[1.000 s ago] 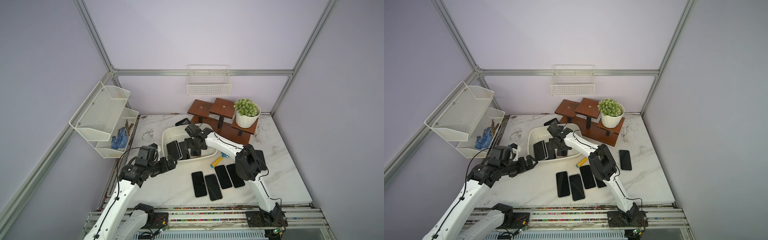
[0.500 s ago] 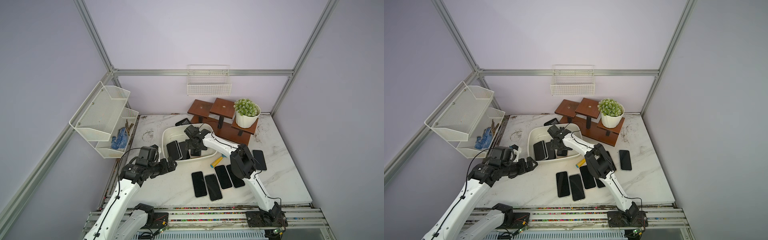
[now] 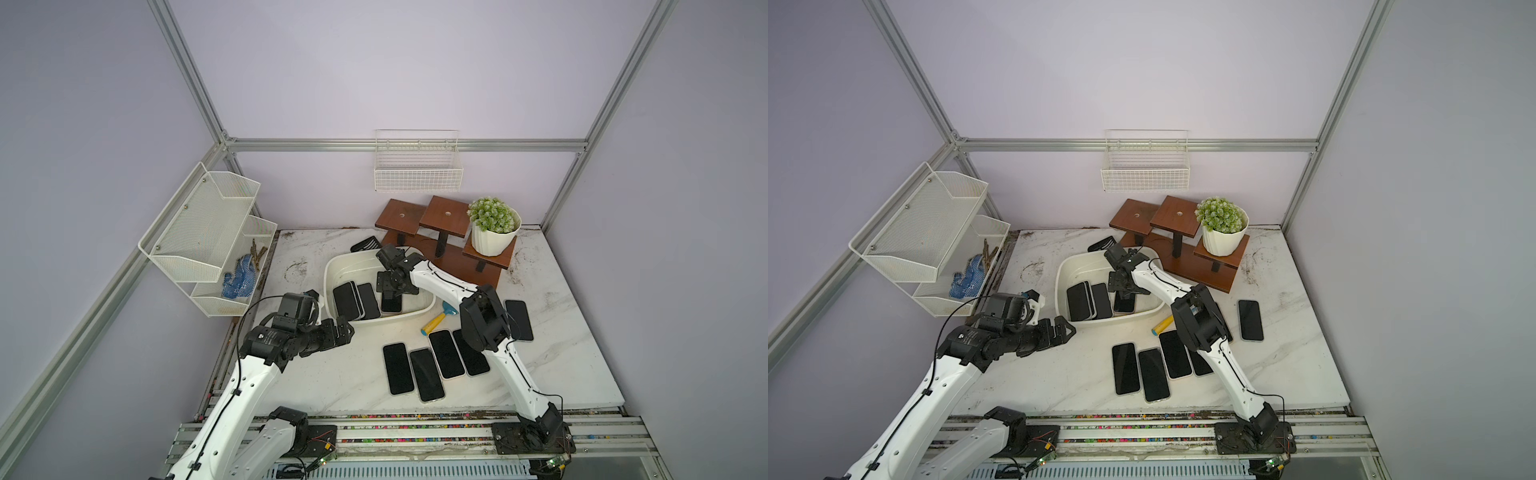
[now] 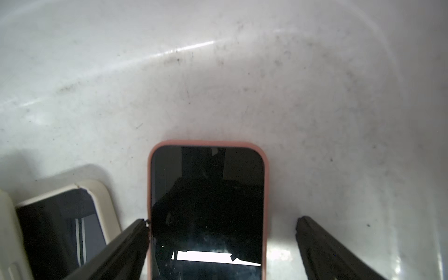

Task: Take the phone out of the storage box
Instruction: Pick up the phone from the storage box.

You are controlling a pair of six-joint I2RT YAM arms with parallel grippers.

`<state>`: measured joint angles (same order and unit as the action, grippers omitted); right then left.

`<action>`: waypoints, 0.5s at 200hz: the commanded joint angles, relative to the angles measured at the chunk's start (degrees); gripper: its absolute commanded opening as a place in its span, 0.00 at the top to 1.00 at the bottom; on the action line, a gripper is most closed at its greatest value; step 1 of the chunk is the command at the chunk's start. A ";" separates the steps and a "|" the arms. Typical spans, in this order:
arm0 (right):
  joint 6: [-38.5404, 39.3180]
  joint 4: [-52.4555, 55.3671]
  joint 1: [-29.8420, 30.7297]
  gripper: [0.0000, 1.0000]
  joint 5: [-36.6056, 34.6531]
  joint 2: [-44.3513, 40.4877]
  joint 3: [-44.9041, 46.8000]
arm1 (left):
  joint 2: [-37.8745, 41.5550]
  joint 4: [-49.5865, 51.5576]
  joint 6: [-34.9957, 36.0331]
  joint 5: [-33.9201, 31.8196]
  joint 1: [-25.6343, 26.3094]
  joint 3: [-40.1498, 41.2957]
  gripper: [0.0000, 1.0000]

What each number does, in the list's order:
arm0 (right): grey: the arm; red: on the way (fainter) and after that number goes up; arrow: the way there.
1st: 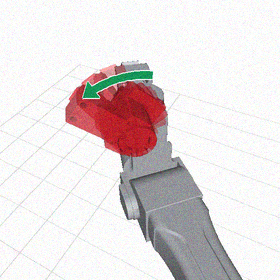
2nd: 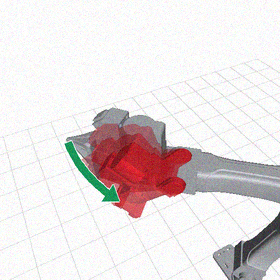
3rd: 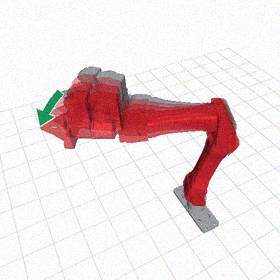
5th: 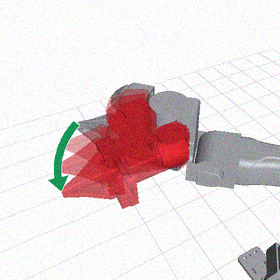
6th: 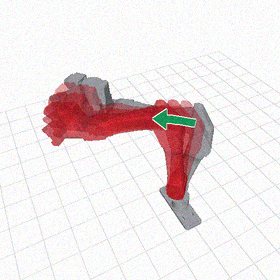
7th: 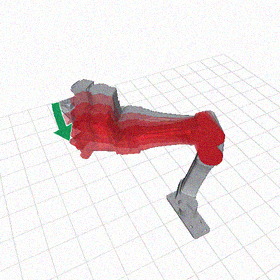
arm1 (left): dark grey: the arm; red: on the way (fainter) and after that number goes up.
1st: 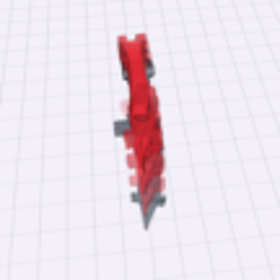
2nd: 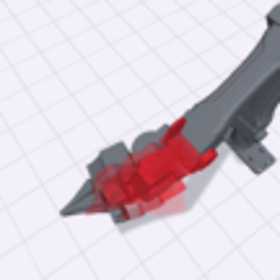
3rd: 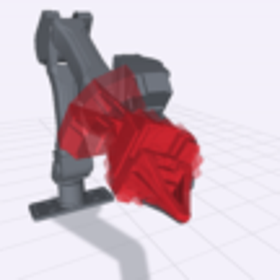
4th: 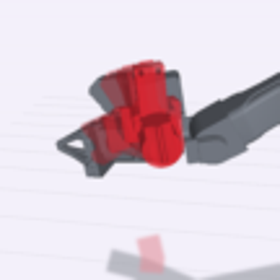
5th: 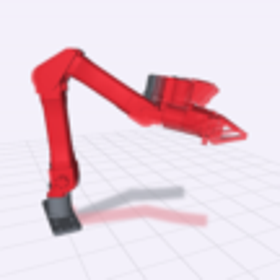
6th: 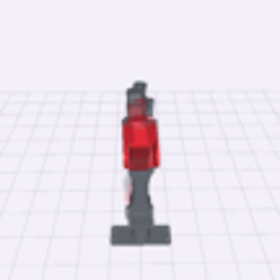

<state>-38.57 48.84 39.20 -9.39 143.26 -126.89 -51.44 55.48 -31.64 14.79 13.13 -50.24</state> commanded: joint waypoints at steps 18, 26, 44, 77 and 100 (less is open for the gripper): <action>0.25 0.93 -0.07 0.00 1.89 4.34 -2.45 | -0.75 0.06 1.84 0.54 -0.47 -2.93 0.00; 0.37 1.24 -0.09 0.00 2.44 4.94 -2.70 | -0.85 0.02 1.84 0.53 -0.47 -2.94 0.00; 0.79 2.43 -0.09 0.00 3.76 6.42 -3.57 | -1.11 -0.01 1.91 0.50 -0.45 -2.94 0.00; 1.75 5.58 0.10 0.01 4.92 8.21 -3.98 | -1.12 -0.20 1.37 0.41 -0.47 -2.61 0.00; 2.76 9.12 0.19 0.02 4.20 8.68 -3.93 | -1.21 -0.63 1.14 0.62 -0.42 -2.55 0.00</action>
<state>-36.49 49.71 39.16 -8.47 146.87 -132.53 -52.66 55.51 -30.85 14.76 13.13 -50.30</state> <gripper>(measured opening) 0.981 0.996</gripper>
